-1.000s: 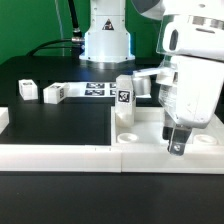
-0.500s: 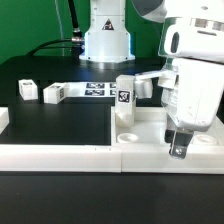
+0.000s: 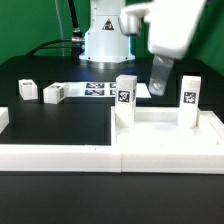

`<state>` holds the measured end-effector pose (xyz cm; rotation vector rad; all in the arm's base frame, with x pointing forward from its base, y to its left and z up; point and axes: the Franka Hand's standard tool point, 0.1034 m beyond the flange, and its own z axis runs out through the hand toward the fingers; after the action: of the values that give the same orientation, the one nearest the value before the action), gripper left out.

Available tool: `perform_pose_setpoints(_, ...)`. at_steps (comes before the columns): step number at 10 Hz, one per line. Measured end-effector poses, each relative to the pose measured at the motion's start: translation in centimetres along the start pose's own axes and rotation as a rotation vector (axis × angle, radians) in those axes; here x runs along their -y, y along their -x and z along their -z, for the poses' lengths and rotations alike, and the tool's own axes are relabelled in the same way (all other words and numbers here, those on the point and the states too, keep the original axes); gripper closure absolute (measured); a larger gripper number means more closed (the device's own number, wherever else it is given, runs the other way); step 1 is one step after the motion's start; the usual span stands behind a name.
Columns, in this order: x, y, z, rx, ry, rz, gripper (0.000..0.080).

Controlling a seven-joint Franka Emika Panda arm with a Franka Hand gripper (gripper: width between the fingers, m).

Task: Assemble square table

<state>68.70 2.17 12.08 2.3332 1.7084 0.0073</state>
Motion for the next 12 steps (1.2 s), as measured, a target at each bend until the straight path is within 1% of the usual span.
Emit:
perform_pose_setpoints(1,-0.8,0.3,0.9,-0.005,0.014,-0.043,0.0151)
perform_pose_setpoints(3,-0.5,0.2,0.5,-0.003,0.008,-0.198,0.0151)
perform_pose_setpoints(6,-0.5,0.3,0.5,-0.004,0.006,-0.345,0.0151)
perform_pose_setpoints(7,0.1,2.0,0.6,-0.012,-0.014,-0.416,0.0151)
perform_pose_setpoints(8,1.1,4.7,0.9,-0.020,-0.042,-0.468,0.0151)
perform_pose_setpoints(9,2.1,8.0,1.2,-0.030,-0.079,-0.566,0.0151)
perform_pose_setpoints(10,2.7,11.0,1.2,-0.028,-0.102,-0.652,0.0151)
perform_pose_setpoints(11,3.0,12.4,1.0,-0.024,-0.116,-0.754,0.0151)
perform_pose_setpoints(12,3.0,12.0,0.9,-0.021,-0.118,-0.821,0.0151)
